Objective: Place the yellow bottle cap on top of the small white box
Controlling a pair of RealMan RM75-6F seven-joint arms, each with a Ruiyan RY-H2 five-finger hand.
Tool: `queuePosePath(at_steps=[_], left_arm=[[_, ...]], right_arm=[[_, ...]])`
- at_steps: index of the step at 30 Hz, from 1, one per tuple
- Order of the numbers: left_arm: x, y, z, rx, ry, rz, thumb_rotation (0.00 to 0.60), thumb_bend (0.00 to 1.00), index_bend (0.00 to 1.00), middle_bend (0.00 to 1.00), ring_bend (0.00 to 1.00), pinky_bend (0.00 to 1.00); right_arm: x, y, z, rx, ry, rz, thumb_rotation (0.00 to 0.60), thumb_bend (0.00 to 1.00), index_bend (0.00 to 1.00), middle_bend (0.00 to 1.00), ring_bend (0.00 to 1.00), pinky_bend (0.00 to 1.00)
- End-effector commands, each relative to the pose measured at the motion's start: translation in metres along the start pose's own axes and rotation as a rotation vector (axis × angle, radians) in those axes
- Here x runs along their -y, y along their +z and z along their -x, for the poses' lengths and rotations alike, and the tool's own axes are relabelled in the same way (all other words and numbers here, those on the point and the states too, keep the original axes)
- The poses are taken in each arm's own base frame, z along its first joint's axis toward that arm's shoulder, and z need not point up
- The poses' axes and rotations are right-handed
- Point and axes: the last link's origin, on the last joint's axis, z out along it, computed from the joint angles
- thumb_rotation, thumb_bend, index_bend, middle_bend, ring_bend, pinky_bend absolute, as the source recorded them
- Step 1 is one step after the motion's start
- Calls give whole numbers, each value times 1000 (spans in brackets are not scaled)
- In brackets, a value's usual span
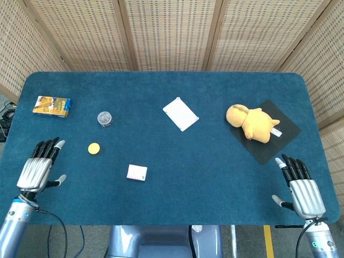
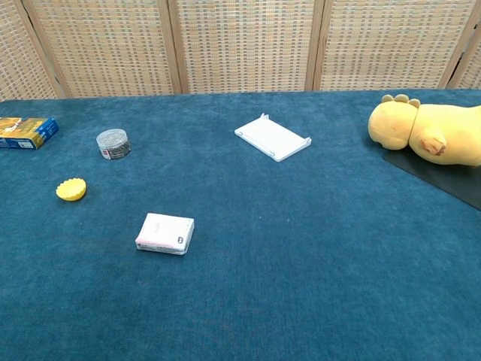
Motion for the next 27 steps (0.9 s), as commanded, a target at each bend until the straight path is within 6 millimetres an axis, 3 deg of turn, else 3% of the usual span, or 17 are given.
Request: queuePosePath(at_steps=[1, 9, 14, 27], left_arm=[[-5, 47, -6, 68, -29, 2, 600, 249, 27, 0, 0, 0], [-11, 99, -4, 144, 24, -30, 600, 261, 111, 0, 0, 0], [-16, 120, 3, 204, 60, -51, 600, 272, 168, 0, 0, 0], [-34, 136, 28, 289, 111, -52, 600, 276, 219, 0, 0, 0]], right_arm=[[0, 1, 0, 0, 0, 2, 600, 0, 54, 0, 0, 43], [-3, 4, 3, 14, 4, 14, 600, 0, 55, 0, 0, 43], [-5, 6, 4, 17, 7, 19, 600, 0, 55, 0, 0, 43], [-7, 6, 3, 16, 15, 25, 600, 0, 55, 0, 0, 43]])
